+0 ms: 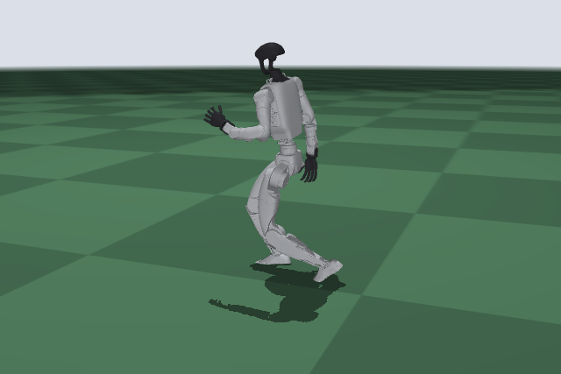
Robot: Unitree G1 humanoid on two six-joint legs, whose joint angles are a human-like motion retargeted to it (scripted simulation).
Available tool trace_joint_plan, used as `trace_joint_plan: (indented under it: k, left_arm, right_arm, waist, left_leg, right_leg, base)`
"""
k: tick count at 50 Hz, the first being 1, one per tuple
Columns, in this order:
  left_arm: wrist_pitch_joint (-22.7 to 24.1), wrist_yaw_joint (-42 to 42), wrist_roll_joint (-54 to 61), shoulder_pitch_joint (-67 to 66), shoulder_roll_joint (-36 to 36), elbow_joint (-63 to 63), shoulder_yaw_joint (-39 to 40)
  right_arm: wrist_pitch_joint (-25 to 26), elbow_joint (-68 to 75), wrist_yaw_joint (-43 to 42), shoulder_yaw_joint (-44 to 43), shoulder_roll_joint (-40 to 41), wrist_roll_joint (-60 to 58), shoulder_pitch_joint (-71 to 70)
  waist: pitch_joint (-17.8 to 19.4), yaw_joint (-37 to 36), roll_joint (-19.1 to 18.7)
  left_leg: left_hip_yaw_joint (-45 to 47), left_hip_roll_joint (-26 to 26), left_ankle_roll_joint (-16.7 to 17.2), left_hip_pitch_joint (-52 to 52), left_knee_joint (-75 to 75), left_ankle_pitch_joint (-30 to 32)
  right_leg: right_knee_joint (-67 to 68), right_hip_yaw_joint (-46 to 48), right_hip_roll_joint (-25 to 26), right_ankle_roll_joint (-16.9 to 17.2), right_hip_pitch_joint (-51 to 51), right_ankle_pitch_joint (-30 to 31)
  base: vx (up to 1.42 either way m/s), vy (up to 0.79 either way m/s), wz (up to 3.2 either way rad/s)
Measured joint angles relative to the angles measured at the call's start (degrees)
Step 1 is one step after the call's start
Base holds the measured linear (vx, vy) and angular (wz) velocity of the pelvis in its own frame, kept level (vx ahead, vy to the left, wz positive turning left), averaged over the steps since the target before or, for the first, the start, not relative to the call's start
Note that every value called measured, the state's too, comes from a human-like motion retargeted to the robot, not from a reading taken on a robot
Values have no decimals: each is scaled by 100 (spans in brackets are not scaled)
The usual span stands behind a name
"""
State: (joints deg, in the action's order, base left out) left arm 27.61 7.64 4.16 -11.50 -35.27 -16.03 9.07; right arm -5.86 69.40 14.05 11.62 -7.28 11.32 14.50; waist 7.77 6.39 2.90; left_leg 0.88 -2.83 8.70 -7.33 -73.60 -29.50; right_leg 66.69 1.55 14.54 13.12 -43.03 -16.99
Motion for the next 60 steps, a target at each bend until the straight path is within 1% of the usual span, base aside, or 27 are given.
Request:
trace_joint_plan:
  k: [2,3,5,8,10,12,15,18,20,22,24,26,30,33,35,37,39,40,42,44,45,47,50,52,54,58,60]
  left_arm:
    - [-27,-107,38,-195,82,-55,-58]
    - [-98,-139,11,-375,166,42,-58]
    - [-388,-234,-60,-684,425,534,-64]
    - [-937,-427,-171,-1015,869,1892,-238]
    - [-1204,-639,-210,-1229,1125,2902,-394]
    - [-1376,-771,-227,-1485,1365,3824,-427]
    - [-1569,-731,-212,-1830,1706,4918,-213]
    - [-1690,-500,-125,-2059,1934,5502,153]
    - [-1752,-232,-82,-2029,2023,5726,406]
    - [-1785,127,-64,-1582,2012,5783,589]
    - [-1767,376,-33,-1013,2005,5386,612]
    - [-1690,499,-27,-420,1991,4628,506]
    - [-1440,259,62,595,1802,2845,164]
    - [-1178,50,159,1093,1567,1928,-133]
    - [-1040,-99,232,1297,1446,1490,-355]
    - [-975,-297,367,1346,1367,1196,-544]
    - [-1007,-565,551,1237,1344,1059,-676]
    - [-1055,-722,662,1141,1350,1039,-734]
    - [-1230,-1029,768,846,1405,1154,-833]
    - [-1479,-1334,762,556,1480,1414,-913]
    - [-1610,-1472,726,427,1516,1573,-958]
    - [-1832,-1704,661,223,1555,1916,-1088]
    - [-2018,-1918,643,-61,1542,2379,-1311]
    - [-2069,-2017,636,-235,1510,2698,-1480]
    - [-2106,-2076,605,-366,1499,3038,-1639]
    - [-2137,-2070,562,-410,1513,3686,-1829]
    - [-2133,-2018,561,-345,1511,3932,-1879]
  right_arm:
    - [-41,-151,-221,-133,-158,157,-35]
    - [-87,-236,-348,-205,-228,206,-88]
    - [-139,-527,-754,-377,-470,326,-358]
    - [-315,-1327,-1386,-580,-720,738,-851]
    - [-515,-2174,-1691,-730,-811,1137,-993]
    - [-717,-3085,-1831,-885,-895,1446,-1000]
    - [-924,-4153,-1936,-1100,-1059,1569,-1058]
    - [-1011,-4533,-2032,-1260,-1186,1368,-1149]
    - [-953,-4390,-2134,-1305,-1210,1068,-1119]
    - [-749,-3721,-2194,-1240,-1033,524,-1236]
    - [-489,-2786,-2023,-1081,-857,59,-1360]
    - [-247,-1830,-1711,-826,-693,-347,-1463]
    - [-18,-652,-1098,-285,-486,-894,-1466]
    - [-8,-457,-927,-59,-484,-889,-1343]
    - [-6,-456,-915,-3,-540,-741,-1297]
    - [-5,-548,-1009,-24,-630,-545,-1284]
    - [-15,-681,-1147,-101,-726,-371,-1294]
    - [-17,-751,-1225,-147,-772,-282,-1307]
    - [-18,-904,-1371,-255,-826,-125,-1371]
    - [-23,-1130,-1501,-391,-873,50,-1468]
    - [-35,-1272,-1555,-456,-893,158,-1518]
    - [-96,-1648,-1618,-533,-913,400,-1555]
    - [-219,-2299,-1602,-582,-884,739,-1430]
    - [-261,-2614,-1512,-569,-837,915,-1265]
    - [-260,-2745,-1415,-561,-785,1039,-1112]
    - [-169,-2452,-1422,-578,-672,1222,-924]
    - [-102,-2103,-1503,-637,-628,1240,-900]
  waist:
    - [-24,-207,-241]
    - [-24,-342,-276]
    - [116,-465,-363]
    - [298,-739,-296]
    - [314,-909,-201]
    - [273,-950,-66]
    - [122,-745,256]
    - [19,-596,590]
    - [11,-600,756]
    - [252,-676,930]
    - [450,-727,1014]
    - [589,-658,1062]
    - [673,-227,1009]
    - [606,76,739]
    - [542,180,470]
    - [477,178,162]
    - [428,124,-132]
    - [414,92,-274]
    - [418,45,-494]
    - [477,29,-689]
    - [512,20,-762]
    - [525,-30,-783]
    - [438,-160,-636]
    - [304,-212,-432]
    - [155,-149,-155]
    - [-228,150,405]
    - [-435,271,582]
  left_leg:
    - [-46,-397,90,-78,-762,259]
    - [29,-568,57,-165,-1248,333]
    - [80,-953,-249,-551,-2183,351]
    - [386,-1253,-1027,-1556,-2674,-311]
    - [702,-1111,-1302,-2150,-2212,-731]
    - [1136,-795,-1321,-2502,-1178,-923]
    - [1829,7,-1128,-2715,766,-723]
    - [2198,698,-1322,-2690,1429,-648]
    - [2191,948,-1773,-2674,946,-786]
    - [2030,1210,-2123,-2388,562,-1021]
    - [1792,1492,-2249,-2068,455,-1151]
    - [1488,1857,-2234,-1701,669,-1107]
    - [748,2298,-1815,-942,1285,-703]
    - [395,1997,-1398,-583,1257,-462]
    - [279,1603,-1181,-440,1073,-344]
    - [237,1136,-1042,-336,726,-287]
    - [187,745,-937,-228,243,-321]
    - [152,578,-873,-174,-41,-354]
    - [122,263,-692,-139,-796,-151]
    - [173,-265,-605,-261,-1665,439]
    - [179,-495,-588,-390,-2056,735]
    - [179,-811,-794,-785,-2501,835]
    - [135,-891,-1256,-1440,-2527,331]
    - [-8,-437,-1414,-1823,-2067,-50]
    - [-356,442,-1418,-2135,-1366,-270]
    - [-1716,2552,-1077,-2443,97,-208]
    - [-2470,3265,-839,-2380,665,-27]
  right_leg:
    - [33,171,244,-266,81,-35]
    - [330,266,254,-524,113,-277]
    - [709,460,125,-1025,485,-1045]
    - [748,525,-273,-1284,1230,-1498]
    - [646,479,-581,-1167,1754,-1411]
    - [536,374,-874,-813,2233,-1076]
    - [406,231,-1394,-243,2816,-830]
    - [839,-5,-1711,47,3213,-709]
    - [1472,-191,-1722,187,3388,-142]
    - [2230,-202,-1628,188,3332,1075]
    - [2868,-267,-1680,188,3046,1666]
    - [3319,-439,-1846,186,2615,1587]
    - [3252,-663,-2189,-165,1514,566]
    - [2392,-595,-1861,-267,805,175]
    - [1695,-536,-1410,-157,459,357]
    - [1130,-449,-904,40,272,838]
    - [887,-249,-532,46,279,1103]
    - [859,-123,-378,-32,335,1129]
    - [1012,95,-115,-414,530,720]
    - [1063,189,254,-779,802,79]
    - [1045,163,465,-905,927,-188]
    - [886,-125,853,-966,1147,-371]
    - [666,-939,1355,-869,1495,-464]
    - [656,-1648,1538,-770,1739,-522]
    - [742,-2401,1543,-660,1973,-553]
    - [997,-3978,1546,-520,2382,-747]
    - [992,-4716,1546,-446,2586,-903]
  base:
    - [81,-3,195]
    - [81,-4,201]
    - [84,-5,236]
    - [88,-4,223]
    - [91,3,186]
    - [92,10,185]
    - [89,14,203]
    - [81,6,169]
    - [76,-9,134]
    - [74,-19,127]
    - [73,-11,150]
    - [71,-1,202]
    - [67,-8,222]
    - [61,-21,166]
    - [56,-23,92]
    - [52,-22,16]
    - [51,-19,-50]
    - [51,-16,-92]
    - [53,-13,-122]
    - [55,-10,-160]
    - [55,-7,-209]
    - [54,-4,-265]
    - [50,4,-361]
    - [44,13,-438]
    - [38,14,-467]
    - [27,12,-495]
    - [17,12,-526]
